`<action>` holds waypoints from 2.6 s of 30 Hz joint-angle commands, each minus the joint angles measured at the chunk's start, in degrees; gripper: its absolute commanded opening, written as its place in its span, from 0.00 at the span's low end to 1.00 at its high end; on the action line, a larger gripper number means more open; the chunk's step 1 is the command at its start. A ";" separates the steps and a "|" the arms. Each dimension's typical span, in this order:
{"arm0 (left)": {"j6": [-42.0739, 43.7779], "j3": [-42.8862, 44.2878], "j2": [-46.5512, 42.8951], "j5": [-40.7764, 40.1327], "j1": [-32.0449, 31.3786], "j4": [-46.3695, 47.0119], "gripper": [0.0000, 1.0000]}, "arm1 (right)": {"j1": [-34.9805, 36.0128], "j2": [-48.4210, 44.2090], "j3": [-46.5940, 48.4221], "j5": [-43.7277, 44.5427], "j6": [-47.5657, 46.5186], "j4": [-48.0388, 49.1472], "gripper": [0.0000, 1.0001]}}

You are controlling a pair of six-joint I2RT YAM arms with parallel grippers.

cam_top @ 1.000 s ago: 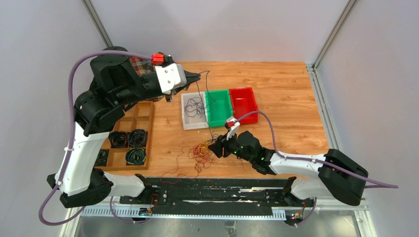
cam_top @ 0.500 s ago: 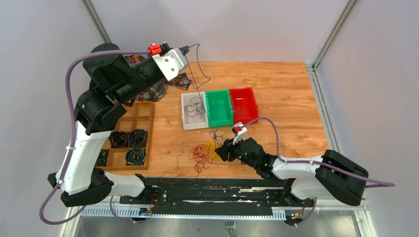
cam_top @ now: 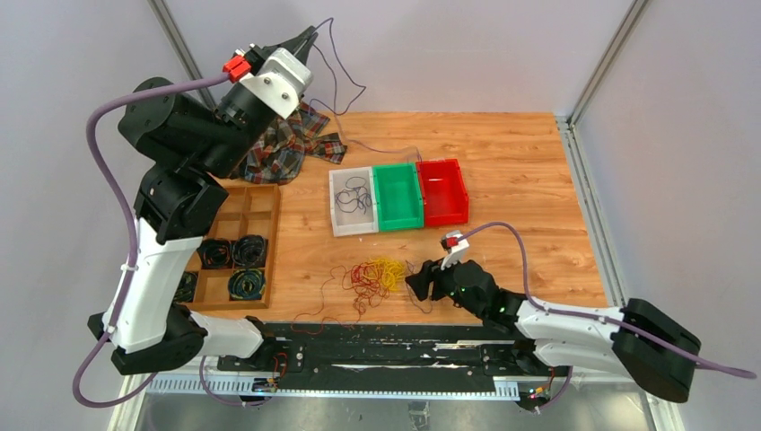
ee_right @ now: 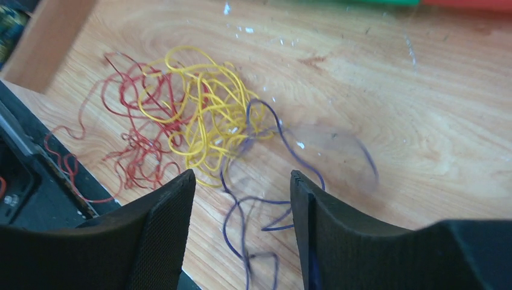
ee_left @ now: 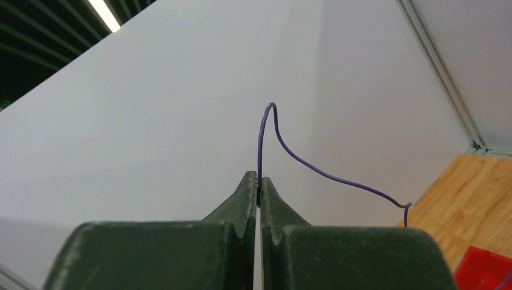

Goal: Untangle the cables

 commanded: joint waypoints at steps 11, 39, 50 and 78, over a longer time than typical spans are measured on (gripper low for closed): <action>-4.45 0.27 -0.68 5.80 -0.30 0.56 0.00 | -0.61 -14.43 16.18 5.01 -12.75 -14.49 0.74; 3.42 -22.52 0.64 -1.91 2.81 -0.58 0.00 | -5.93 10.28 33.49 9.37 -13.77 -11.89 0.74; 7.74 -28.14 5.84 -1.57 10.40 2.85 0.01 | -6.98 5.58 28.77 20.19 -14.01 -19.87 0.75; -3.56 -27.96 5.17 7.41 18.27 5.77 0.00 | -7.28 -2.04 19.75 23.33 -8.14 -24.24 0.74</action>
